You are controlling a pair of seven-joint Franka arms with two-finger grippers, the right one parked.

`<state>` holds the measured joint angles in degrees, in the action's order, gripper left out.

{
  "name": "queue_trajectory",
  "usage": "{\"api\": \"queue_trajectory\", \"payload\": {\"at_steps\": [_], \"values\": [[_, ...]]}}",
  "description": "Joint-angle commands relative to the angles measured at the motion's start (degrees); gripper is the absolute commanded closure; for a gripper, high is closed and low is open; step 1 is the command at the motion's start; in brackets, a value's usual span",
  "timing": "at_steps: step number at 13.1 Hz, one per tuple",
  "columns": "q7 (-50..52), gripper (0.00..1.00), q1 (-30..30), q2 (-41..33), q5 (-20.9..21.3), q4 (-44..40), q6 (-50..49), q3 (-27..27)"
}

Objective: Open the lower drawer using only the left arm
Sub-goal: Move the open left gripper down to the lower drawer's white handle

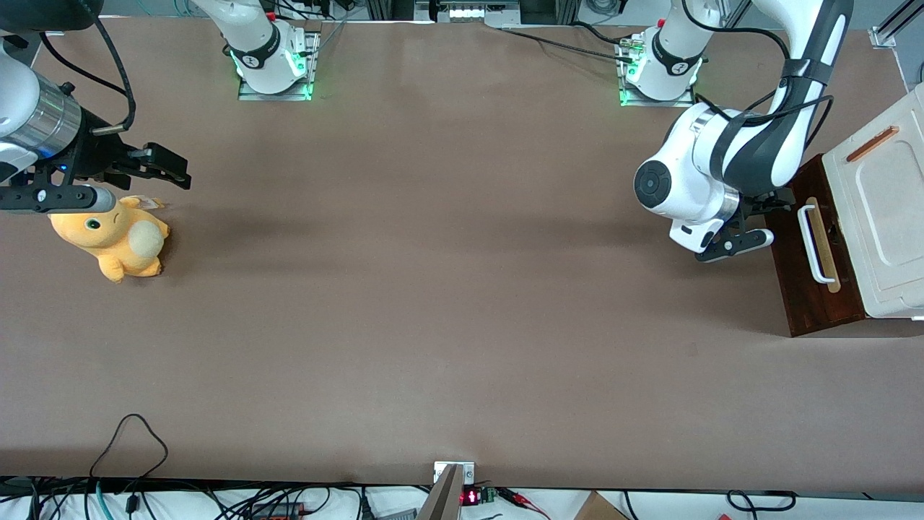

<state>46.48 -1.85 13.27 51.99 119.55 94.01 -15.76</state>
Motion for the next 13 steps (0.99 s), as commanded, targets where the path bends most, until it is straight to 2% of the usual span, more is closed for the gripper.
{"api": "queue_trajectory", "payload": {"at_steps": [1,4,6,10,13], "values": [[0.45,0.0,-0.52,2.98,8.16,2.07,-1.72,0.2],[0.89,0.0,-0.52,7.63,15.39,2.7,-1.9,3.09],[2.47,0.0,-0.52,10.54,21.89,2.61,-2.07,5.46],[3.0,0.01,-0.52,13.71,27.35,2.44,-2.43,9.06],[3.09,0.03,-0.43,14.24,28.43,2.44,-2.07,9.96]]}}
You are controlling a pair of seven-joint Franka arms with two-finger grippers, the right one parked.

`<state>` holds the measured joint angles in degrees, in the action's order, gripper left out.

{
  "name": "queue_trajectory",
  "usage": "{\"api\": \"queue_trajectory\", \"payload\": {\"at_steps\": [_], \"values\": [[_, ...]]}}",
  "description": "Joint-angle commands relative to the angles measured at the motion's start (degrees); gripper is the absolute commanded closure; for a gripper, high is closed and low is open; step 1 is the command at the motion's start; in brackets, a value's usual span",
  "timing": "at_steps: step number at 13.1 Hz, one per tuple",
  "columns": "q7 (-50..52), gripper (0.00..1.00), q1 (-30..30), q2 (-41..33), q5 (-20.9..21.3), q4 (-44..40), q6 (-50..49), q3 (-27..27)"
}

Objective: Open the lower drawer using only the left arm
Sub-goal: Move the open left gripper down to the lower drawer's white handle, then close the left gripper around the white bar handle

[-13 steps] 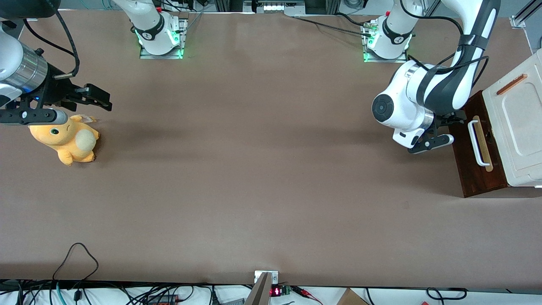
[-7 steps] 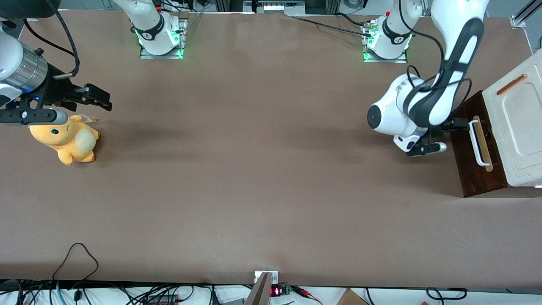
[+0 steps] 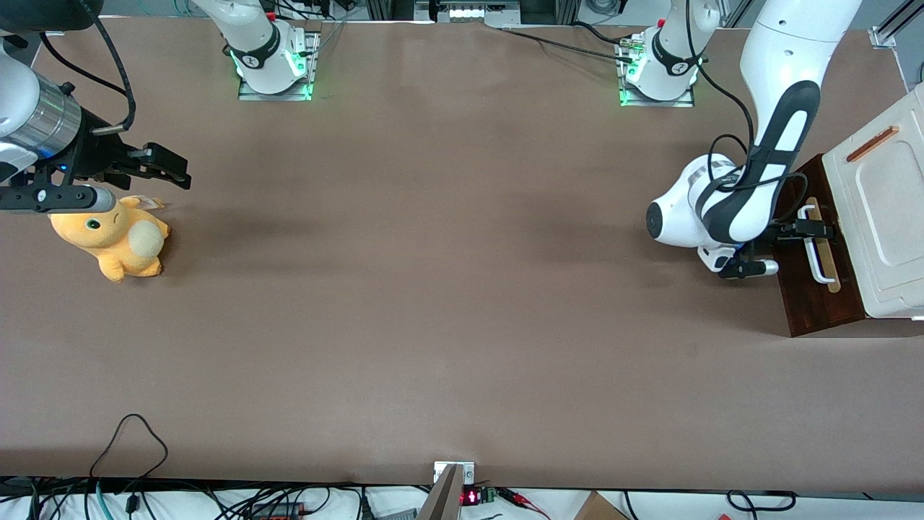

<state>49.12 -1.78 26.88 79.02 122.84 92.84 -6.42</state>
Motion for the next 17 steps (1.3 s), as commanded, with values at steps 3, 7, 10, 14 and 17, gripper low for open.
{"api": "queue_trajectory", "payload": {"at_steps": [3,7,10,14,17], "values": [[0.45,0.17,-0.5,1.42,2.89,-0.84,-0.65,1.84],[0.45,0.3,-0.5,2.04,2.98,-0.93,-0.47,2.11],[0.54,0.32,-0.59,2.3,3.07,-1.02,0.15,2.2],[0.81,0.32,-1.38,2.39,2.81,-1.02,0.14,2.2],[0.72,0.32,-1.47,2.3,2.81,-1.02,0.14,2.2]]}}
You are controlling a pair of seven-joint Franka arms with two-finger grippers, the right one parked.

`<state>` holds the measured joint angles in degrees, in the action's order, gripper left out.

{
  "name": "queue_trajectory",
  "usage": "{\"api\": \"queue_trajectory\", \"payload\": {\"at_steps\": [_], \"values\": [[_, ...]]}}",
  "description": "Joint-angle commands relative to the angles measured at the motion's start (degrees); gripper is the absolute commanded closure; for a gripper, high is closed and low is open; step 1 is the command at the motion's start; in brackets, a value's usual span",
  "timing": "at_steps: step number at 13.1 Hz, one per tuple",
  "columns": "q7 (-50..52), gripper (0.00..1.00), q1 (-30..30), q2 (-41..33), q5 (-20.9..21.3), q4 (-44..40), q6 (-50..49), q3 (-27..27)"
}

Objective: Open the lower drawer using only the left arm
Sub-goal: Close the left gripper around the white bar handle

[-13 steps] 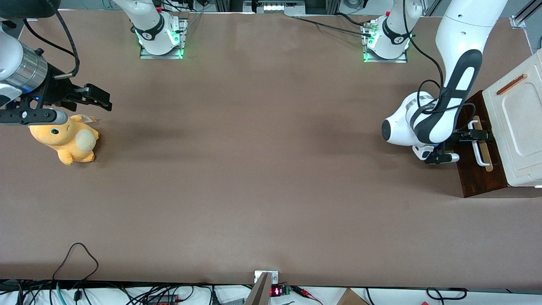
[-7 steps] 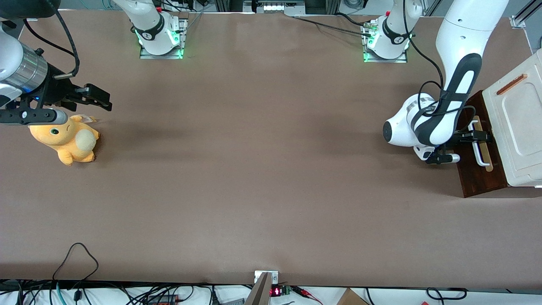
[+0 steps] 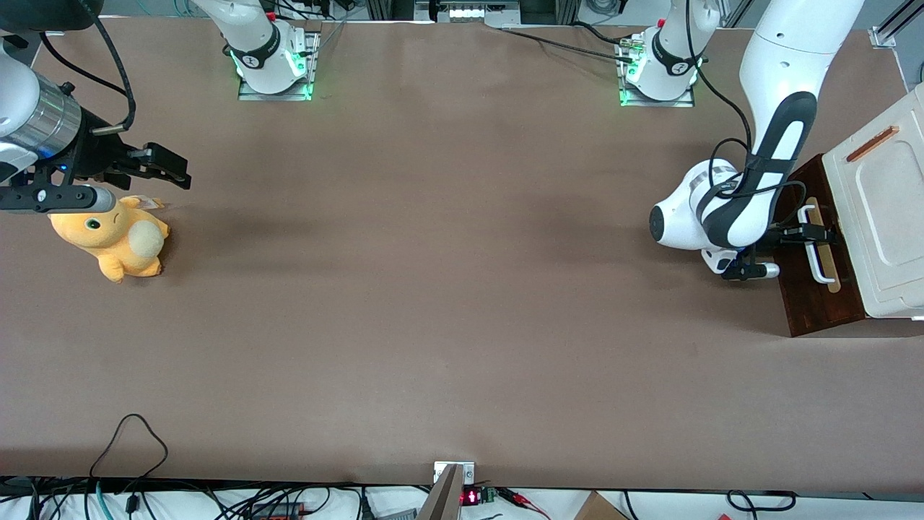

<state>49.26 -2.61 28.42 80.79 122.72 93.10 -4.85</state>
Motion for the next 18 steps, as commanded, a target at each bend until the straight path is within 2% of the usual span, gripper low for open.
{"api": "queue_trajectory", "payload": {"at_steps": [1,8,16,18], "values": [[0.4,0.33,-0.73,0.85,1.04,-0.9,-0.12,0.63],[-0.31,0.63,-0.46,1.11,1.04,-0.99,1.03,0.63],[-0.57,0.63,-0.02,1.11,1.3,-0.9,1.81,1.16],[-0.57,0.67,-0.02,1.11,1.3,-0.9,1.91,1.25]]}}
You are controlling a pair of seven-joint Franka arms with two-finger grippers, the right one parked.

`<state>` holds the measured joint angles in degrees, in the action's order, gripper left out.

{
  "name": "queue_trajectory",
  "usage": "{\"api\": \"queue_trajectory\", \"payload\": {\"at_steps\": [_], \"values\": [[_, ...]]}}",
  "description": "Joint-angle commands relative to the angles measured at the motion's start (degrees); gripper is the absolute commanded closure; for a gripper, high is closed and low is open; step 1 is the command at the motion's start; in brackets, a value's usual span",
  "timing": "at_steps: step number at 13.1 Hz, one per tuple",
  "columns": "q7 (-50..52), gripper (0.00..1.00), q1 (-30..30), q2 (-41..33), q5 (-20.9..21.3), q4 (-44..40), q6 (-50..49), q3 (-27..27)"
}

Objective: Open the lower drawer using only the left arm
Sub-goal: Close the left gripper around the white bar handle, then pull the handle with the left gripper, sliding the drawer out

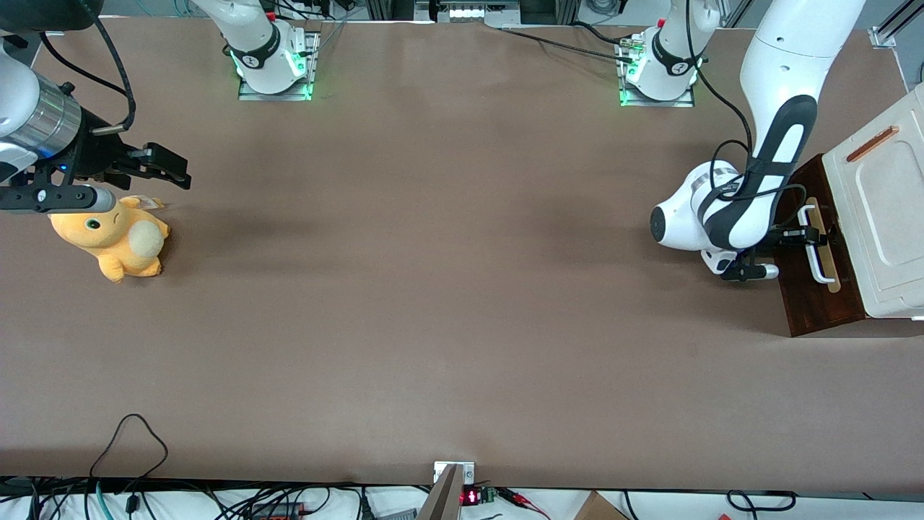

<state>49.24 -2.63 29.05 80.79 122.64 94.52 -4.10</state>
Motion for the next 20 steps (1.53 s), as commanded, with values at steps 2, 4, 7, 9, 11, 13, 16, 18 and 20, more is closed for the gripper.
{"api": "queue_trajectory", "payload": {"at_steps": [2,4,7,9,11,13,16,18,20], "values": [[-0.46,0.73,-0.01,0.48,1.3,-0.91,0.49,0.49],[-0.46,0.85,-0.01,0.39,1.3,-0.91,0.49,0.49],[-0.46,0.97,-0.01,0.3,1.3,-0.91,0.49,0.4],[-0.28,1.0,-0.01,0.3,1.12,-1.0,0.49,0.4],[-0.37,1.0,-0.27,0.13,1.12,-1.44,0.58,0.4],[-0.37,1.0,-0.88,-0.14,0.51,-1.7,0.84,-0.21],[-0.28,1.0,-2.46,-0.49,-0.72,-1.88,0.84,-2.31],[-0.19,1.0,-3.16,-0.49,-4.66,-3.45,0.41,-6.0],[-0.28,1.0,-4.74,-0.4,-5.38,-3.81,0.4,-7.23]]}}
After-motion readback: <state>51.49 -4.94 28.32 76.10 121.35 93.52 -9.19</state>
